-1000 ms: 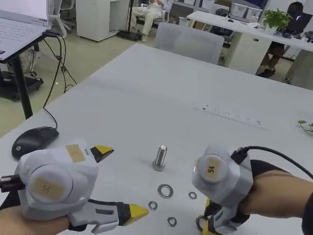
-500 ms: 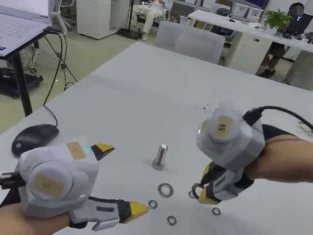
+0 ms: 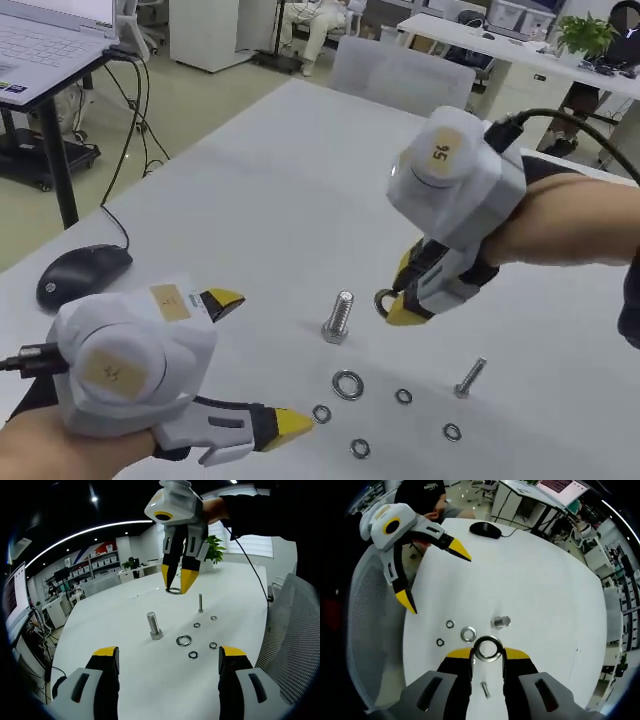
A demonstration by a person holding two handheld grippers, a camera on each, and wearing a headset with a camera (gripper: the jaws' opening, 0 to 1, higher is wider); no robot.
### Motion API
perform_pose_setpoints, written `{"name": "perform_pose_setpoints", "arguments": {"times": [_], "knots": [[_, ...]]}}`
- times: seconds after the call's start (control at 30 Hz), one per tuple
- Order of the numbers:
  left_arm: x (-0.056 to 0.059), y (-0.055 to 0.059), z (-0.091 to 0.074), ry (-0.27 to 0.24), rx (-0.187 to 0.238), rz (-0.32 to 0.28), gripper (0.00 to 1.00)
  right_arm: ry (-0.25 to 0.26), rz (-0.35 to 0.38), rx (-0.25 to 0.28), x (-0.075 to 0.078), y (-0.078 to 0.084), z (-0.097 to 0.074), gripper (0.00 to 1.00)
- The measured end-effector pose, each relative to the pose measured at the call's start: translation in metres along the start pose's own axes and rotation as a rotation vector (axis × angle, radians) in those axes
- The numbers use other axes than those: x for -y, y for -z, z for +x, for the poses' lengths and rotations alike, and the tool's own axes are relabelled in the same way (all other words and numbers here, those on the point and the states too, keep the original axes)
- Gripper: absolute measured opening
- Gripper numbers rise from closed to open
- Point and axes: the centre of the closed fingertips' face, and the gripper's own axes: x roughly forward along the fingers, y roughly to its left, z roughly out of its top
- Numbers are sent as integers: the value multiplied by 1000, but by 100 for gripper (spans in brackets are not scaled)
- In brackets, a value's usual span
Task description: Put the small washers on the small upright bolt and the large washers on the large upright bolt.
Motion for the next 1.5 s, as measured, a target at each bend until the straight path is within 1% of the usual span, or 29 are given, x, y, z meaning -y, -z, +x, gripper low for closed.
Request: {"name": "perform_pose_setpoints", "arguments": {"times": [0.07,0.2,0.3,0.43,0.53,0.73,0.9,1.2,1.27,1.3,1.5], "knots": [[-1,2,1,-1,-4,-2,81,-2,-8,-3,6,-2,2,23],[-1,5,3,-3,-13,-5,81,-5,-26,3,12,-12,5,23],[-2,5,3,-1,-15,-9,81,-18,-30,6,18,-18,13,23],[-2,6,4,-3,-20,-11,80,-25,-44,-3,24,-19,21,23],[-2,7,5,-3,-25,-10,80,-44,-37,-8,27,-20,28,23],[-3,8,5,-6,-29,-12,80,-67,-43,-22,28,-21,40,23],[-4,9,6,-12,-32,-16,80,-79,-47,-37,32,-19,50,23],[-4,12,6,-20,-37,-27,79,-103,-48,-47,31,-15,59,23],[-4,13,6,-22,-39,-28,79,-113,-48,-54,28,-13,61,23],[-4,13,6,-22,-40,-28,79,-110,-56,-59,28,-11,63,23],[-3,14,6,-24,-42,-31,79,-121,-50,-65,28,-10,69,23]]}}
